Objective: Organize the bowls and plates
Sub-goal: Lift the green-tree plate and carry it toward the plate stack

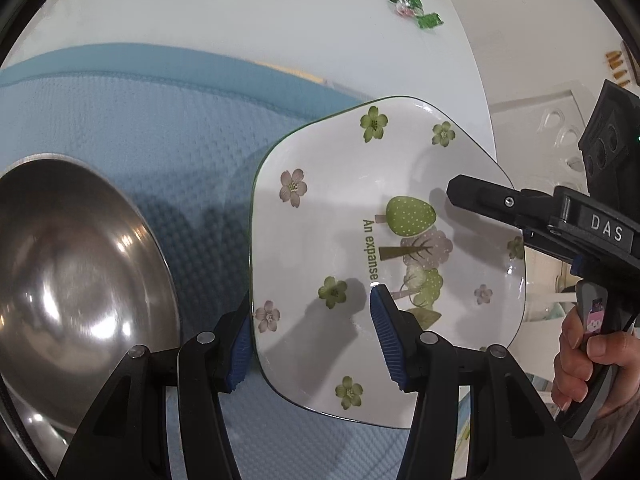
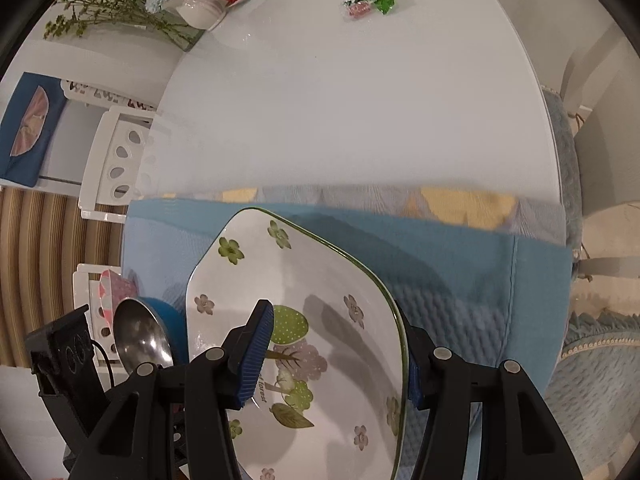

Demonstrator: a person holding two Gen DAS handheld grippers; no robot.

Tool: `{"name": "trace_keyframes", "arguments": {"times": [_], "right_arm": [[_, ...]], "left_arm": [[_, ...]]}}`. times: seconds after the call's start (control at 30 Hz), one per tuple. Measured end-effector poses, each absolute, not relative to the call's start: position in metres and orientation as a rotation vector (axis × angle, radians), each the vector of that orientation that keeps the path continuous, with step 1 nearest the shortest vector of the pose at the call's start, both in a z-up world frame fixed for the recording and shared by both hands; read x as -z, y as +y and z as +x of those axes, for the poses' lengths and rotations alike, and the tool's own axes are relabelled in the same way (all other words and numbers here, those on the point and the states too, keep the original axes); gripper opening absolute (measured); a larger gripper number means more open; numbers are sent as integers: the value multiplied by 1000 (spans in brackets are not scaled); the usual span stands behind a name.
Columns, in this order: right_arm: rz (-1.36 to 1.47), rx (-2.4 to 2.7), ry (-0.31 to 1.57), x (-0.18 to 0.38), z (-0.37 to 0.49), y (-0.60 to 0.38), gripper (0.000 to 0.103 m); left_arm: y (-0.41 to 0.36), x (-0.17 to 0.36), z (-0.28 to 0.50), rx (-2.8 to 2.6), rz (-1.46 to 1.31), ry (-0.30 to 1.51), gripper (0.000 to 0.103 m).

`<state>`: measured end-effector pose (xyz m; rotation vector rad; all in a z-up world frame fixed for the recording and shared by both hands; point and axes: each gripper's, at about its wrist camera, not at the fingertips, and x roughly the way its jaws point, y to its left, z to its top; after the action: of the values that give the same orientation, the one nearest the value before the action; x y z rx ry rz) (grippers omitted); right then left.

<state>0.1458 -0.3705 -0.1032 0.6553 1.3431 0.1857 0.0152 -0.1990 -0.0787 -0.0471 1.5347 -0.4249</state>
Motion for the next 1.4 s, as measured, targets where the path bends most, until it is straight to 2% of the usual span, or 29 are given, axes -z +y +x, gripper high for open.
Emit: {"name": "trace_keyframes", "arguments": {"times": [0.47, 1.4], "right_arm": [[671, -232, 1361, 88, 95, -347, 55], [728, -243, 1312, 52, -2, -260, 55]], "left_arm": [[-179, 63, -36, 439, -24, 1542, 50], [-123, 24, -75, 471, 42, 1496, 50]]}}
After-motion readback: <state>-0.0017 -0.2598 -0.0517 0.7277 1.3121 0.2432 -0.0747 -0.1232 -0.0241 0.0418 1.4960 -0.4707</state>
